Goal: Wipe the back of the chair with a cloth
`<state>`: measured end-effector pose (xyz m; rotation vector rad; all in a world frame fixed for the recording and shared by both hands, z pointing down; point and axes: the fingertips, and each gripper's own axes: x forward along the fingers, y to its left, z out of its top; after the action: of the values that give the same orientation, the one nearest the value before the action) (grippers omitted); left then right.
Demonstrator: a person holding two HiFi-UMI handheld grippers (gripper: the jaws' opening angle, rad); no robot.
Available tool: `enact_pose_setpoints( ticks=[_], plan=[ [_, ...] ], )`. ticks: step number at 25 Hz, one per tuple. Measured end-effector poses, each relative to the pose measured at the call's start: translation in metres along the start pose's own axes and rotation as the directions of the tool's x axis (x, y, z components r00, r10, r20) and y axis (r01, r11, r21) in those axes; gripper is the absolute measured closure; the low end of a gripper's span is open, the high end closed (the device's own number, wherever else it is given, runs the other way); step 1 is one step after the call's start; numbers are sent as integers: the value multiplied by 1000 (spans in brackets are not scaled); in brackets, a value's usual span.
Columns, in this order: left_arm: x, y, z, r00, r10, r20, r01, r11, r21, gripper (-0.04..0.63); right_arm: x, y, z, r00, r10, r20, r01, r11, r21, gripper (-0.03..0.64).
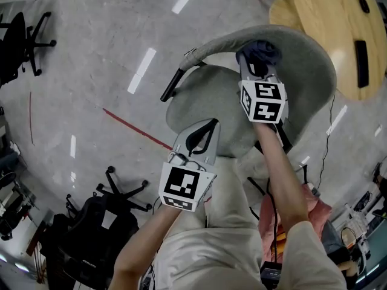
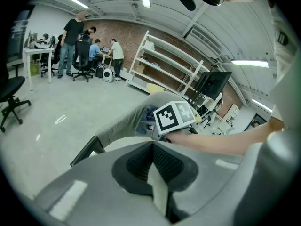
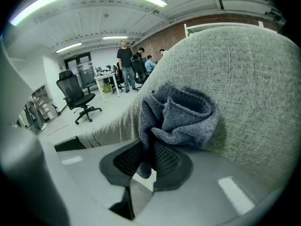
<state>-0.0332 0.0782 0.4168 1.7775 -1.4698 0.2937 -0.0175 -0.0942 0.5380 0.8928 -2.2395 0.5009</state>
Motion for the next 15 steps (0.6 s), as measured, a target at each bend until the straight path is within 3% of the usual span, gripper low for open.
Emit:
enact_pose_setpoints(
  ticks=[15],
  plan=[
    [-27, 28, -10, 997, 71, 25, -70, 996, -57, 595, 18, 52, -5, 996, 89, -32, -91, 994, -60, 538]
  ],
)
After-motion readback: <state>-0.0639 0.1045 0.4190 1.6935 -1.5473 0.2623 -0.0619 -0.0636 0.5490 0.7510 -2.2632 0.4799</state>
